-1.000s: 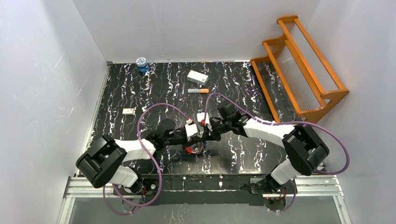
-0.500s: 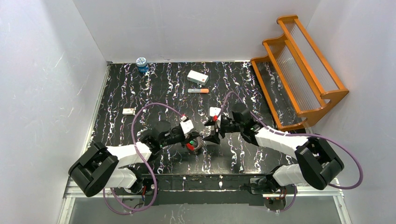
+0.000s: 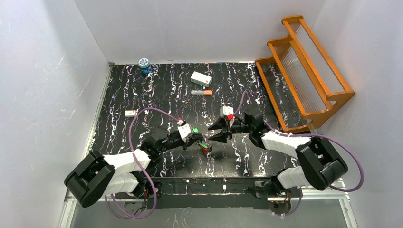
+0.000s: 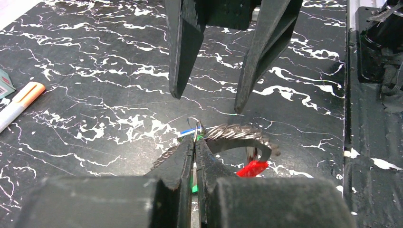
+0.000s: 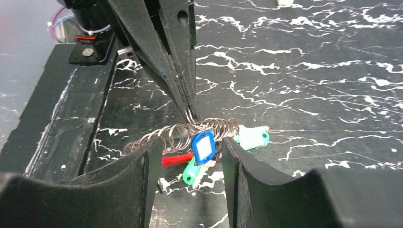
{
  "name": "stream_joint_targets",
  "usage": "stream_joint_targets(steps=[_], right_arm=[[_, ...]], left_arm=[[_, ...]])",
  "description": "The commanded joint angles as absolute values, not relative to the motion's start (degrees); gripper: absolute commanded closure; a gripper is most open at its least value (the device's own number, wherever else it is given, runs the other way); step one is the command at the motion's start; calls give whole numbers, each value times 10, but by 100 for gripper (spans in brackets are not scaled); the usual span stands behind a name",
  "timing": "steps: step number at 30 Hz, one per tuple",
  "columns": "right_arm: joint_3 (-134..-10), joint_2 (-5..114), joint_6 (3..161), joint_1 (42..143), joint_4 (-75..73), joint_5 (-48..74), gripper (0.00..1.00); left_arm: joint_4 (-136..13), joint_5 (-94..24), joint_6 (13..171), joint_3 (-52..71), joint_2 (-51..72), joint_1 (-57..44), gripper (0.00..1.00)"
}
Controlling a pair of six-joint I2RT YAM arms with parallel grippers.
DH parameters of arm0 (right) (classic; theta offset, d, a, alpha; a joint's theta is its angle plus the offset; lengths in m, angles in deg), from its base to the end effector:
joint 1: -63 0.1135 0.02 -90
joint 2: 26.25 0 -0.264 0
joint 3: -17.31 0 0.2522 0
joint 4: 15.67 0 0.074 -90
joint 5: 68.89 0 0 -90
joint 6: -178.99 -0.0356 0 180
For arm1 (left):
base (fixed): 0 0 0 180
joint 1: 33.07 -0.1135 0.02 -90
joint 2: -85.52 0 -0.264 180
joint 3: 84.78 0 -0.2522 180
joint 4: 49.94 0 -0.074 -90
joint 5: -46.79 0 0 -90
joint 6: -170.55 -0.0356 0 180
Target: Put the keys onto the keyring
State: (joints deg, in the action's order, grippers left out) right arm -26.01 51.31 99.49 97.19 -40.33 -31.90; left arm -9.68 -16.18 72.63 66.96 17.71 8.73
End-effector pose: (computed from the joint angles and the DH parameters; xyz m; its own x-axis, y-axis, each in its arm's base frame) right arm 0.2038 0.1728 0.2135 0.0450 -0.1020 -0.9938 -0.9981 0.0371 -0.0490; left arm 0.1536 -0.1590 0.1987 0.1376 0.0416 -0.9896 0.9223 0.3589 0.1434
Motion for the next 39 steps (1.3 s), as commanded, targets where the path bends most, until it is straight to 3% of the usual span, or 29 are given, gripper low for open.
stream_joint_targets(steps=[1, 5, 8, 19, 39], right_arm=[[-287, 542, 979, 970, -452, -373, 43], [-306, 568, 979, 971, -460, -386, 44], [-319, 591, 975, 970, -471, -402, 50], [-319, 621, 977, 970, -473, -420, 80], [-301, 638, 1014, 971, -406, -379, 85]], left_arm=[[-67, -138, 723, 671, 191, 90, 100], [-67, -134, 728, 670, 189, 90, 100], [-67, -136, 732, 670, 189, 90, 100], [-67, -143, 734, 671, 192, 90, 100], [-67, -156, 736, 670, 199, 90, 100]])
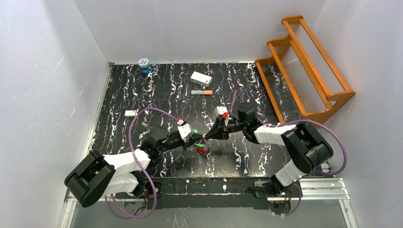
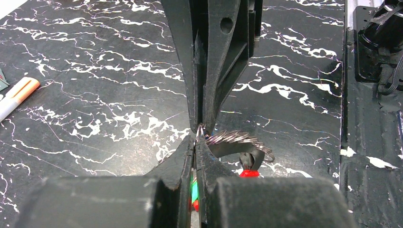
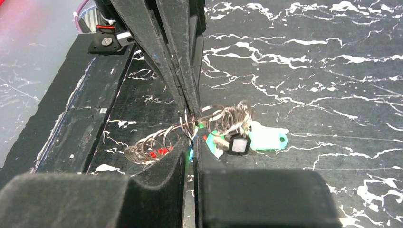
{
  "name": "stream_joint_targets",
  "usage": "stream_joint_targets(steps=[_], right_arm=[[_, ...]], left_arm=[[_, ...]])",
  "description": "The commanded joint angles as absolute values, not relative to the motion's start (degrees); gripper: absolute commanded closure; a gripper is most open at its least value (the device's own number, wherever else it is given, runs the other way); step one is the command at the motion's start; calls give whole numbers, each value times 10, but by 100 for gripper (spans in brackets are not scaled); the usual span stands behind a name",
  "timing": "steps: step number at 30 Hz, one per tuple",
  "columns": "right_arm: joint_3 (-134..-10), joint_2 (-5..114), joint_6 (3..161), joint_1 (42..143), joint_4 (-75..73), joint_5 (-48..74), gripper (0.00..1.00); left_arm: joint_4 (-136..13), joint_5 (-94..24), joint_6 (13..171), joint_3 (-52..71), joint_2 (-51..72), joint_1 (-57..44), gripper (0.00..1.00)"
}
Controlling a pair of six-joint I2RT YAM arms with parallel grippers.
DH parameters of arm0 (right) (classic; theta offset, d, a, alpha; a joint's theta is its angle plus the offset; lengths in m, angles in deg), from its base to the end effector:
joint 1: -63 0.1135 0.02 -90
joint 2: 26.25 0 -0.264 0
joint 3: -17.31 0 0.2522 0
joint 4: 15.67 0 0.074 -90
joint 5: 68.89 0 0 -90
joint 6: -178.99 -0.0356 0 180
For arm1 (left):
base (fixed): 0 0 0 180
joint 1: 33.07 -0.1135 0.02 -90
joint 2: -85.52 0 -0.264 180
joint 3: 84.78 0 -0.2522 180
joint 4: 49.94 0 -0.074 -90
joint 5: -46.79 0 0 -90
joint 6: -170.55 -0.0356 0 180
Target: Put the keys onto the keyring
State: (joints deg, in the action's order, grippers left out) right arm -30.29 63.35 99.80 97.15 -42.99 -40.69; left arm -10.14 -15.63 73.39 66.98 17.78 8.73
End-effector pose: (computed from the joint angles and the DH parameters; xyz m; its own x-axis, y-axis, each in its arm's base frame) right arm 0.2252 0.1907 0.1857 -0.0239 -0.1233 -0.9921 -0.9929 -0.1126 0.0379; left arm 0.1531 -0.1590 0.1980 0.1205 0.0404 -0.9919 0.9281 0.3499 0.1270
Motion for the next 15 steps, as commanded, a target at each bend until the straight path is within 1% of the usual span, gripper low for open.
stream_joint_targets(steps=[1, 6, 8, 9, 12, 15], right_arm=[[-302, 636, 1015, 971, -400, -373, 84], [-304, 619, 1036, 972, -361, -323, 80], [-301, 607, 1044, 972, -351, -301, 80], [-300, 600, 1048, 971, -344, -288, 81], [-307, 592, 1068, 972, -311, -262, 95], [-306, 583, 1076, 971, -305, -259, 96]], left_arm=[[-67, -156, 737, 670, 200, 90, 100], [-67, -159, 737, 669, 200, 90, 100], [-67, -159, 738, 669, 201, 90, 100], [-67, -159, 738, 669, 201, 90, 100], [-67, -159, 739, 669, 201, 90, 100], [-67, -160, 738, 669, 201, 90, 100]])
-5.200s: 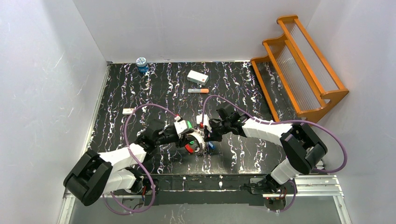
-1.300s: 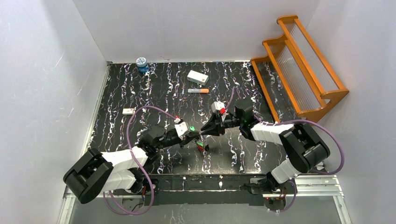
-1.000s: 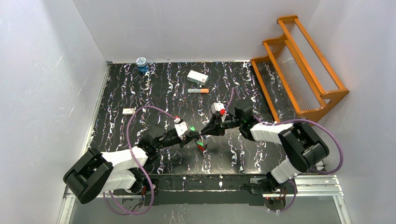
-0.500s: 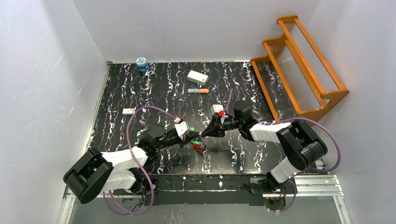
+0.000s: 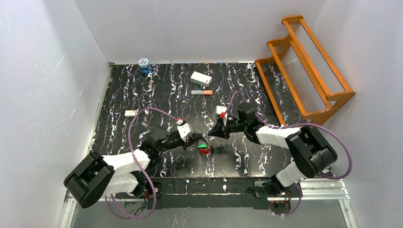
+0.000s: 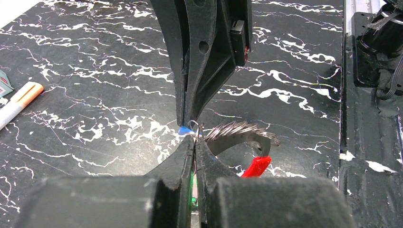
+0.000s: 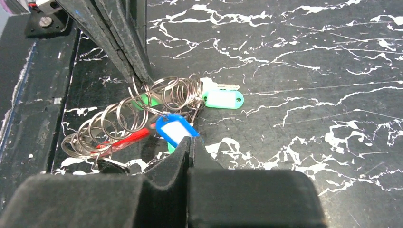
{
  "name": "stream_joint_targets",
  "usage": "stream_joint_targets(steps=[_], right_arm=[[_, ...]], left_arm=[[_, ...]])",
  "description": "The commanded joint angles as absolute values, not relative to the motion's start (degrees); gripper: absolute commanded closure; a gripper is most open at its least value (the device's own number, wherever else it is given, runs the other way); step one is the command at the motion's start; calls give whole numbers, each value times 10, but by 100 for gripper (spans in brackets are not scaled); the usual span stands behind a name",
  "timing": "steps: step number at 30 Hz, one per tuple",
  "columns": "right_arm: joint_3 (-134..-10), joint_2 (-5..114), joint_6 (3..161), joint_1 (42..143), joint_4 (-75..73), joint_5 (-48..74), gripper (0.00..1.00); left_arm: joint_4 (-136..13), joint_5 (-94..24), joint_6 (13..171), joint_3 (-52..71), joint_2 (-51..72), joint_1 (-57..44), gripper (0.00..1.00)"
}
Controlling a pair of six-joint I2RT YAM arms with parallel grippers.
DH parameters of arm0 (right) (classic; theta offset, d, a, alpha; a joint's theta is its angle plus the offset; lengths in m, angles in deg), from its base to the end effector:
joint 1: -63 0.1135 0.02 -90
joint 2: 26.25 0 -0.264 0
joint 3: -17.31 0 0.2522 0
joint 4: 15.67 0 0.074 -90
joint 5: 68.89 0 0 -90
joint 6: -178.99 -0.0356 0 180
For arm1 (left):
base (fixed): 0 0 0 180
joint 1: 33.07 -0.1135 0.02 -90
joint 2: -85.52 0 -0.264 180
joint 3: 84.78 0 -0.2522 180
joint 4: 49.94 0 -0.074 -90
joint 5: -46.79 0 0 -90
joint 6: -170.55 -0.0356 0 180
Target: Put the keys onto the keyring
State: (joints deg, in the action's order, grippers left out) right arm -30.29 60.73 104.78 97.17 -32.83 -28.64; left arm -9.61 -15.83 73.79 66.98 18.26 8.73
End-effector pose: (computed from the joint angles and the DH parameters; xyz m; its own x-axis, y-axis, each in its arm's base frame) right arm 0.2254 0.1858 0.1804 -0.0433 -0.2419 -0.9693 -0.9969 0.0748 0.0258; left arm 0.1527 -0.1585 0.2006 0.1269 0.0267 -0.9916 0.9261 0.3548 0.1281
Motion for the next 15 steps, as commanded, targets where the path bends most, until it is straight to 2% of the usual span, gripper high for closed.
stream_joint_targets(steps=[1, 3, 8, 9, 15], right_arm=[[-304, 578, 1076, 972, -308, -260, 96], [-298, 565, 1071, 972, -321, -260, 91], [-281, 531, 1047, 971, -390, -264, 55], [-282, 529, 1043, 972, -400, -273, 51], [-305, 541, 1039, 984, -410, -326, 43]], left_arm=[[-67, -159, 738, 669, 201, 90, 100], [-67, -159, 738, 669, 201, 90, 100], [-67, -154, 737, 670, 200, 90, 100], [-67, -154, 738, 670, 200, 90, 100], [-67, -152, 737, 667, 196, 90, 100]])
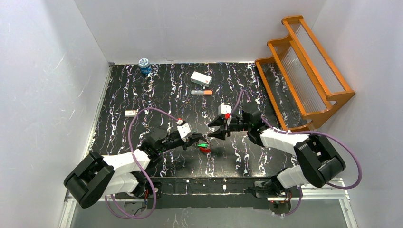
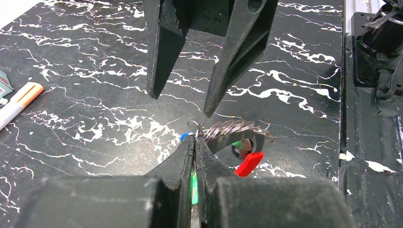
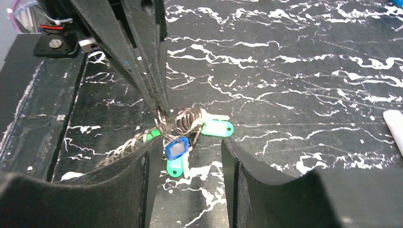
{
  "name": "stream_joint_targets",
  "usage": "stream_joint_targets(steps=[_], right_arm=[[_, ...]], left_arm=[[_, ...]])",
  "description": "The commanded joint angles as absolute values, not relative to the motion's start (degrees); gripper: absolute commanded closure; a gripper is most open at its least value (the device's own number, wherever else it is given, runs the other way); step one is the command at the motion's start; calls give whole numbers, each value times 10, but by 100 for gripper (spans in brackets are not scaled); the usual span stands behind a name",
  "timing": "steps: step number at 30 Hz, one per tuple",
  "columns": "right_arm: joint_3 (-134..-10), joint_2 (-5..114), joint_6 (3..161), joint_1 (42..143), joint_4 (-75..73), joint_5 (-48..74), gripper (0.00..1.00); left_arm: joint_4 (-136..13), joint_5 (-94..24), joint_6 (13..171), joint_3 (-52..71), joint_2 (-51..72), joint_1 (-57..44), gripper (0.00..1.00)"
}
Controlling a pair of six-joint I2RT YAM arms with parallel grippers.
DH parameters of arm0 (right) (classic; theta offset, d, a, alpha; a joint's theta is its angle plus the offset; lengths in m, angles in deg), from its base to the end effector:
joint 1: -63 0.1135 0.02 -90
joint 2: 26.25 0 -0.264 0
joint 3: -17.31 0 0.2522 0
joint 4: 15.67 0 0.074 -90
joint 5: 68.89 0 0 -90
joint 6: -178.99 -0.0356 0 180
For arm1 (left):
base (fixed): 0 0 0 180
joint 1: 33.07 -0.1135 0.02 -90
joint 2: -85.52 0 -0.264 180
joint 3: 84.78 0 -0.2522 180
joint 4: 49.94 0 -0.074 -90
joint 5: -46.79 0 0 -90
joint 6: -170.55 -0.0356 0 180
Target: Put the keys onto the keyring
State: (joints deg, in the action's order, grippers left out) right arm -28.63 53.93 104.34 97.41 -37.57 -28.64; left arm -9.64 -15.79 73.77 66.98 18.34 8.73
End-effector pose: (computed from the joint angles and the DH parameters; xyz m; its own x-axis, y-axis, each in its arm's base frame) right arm 0.2142 0.1796 0.2110 0.0895 -0.1460 -0.9852 -0.9920 0.0758 -0.1013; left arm 0.1526 -0.1584 0.2008 0.1279 0.0262 -0.9914 0.9262 0.3543 0.1289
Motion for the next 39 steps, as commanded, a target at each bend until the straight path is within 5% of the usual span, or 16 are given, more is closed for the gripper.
stream_joint_targets(steps=[1, 8, 18, 24, 27, 30, 39], right_arm=[[-309, 546, 1039, 988, -409, -329, 43], [-325, 575, 1040, 1004, -408, -336, 45], [-356, 611, 1052, 1005, -387, -354, 98], [-367, 595, 1090, 1004, -312, -323, 99], [-385, 588, 1126, 1006, -226, -299, 99], [-407, 590, 1167, 1012, -132, -274, 99], [-436, 587, 1204, 1027, 33, -190, 99]], left_arm=[[-67, -152, 737, 667, 194, 90, 100], [-67, -148, 737, 663, 194, 90, 100], [-67, -150, 736, 666, 199, 90, 100], [-81, -171, 725, 669, 213, 90, 100], [-101, -204, 715, 672, 222, 90, 71], [-115, -228, 704, 674, 228, 90, 59], [-183, -200, 659, 643, 192, 90, 56]])
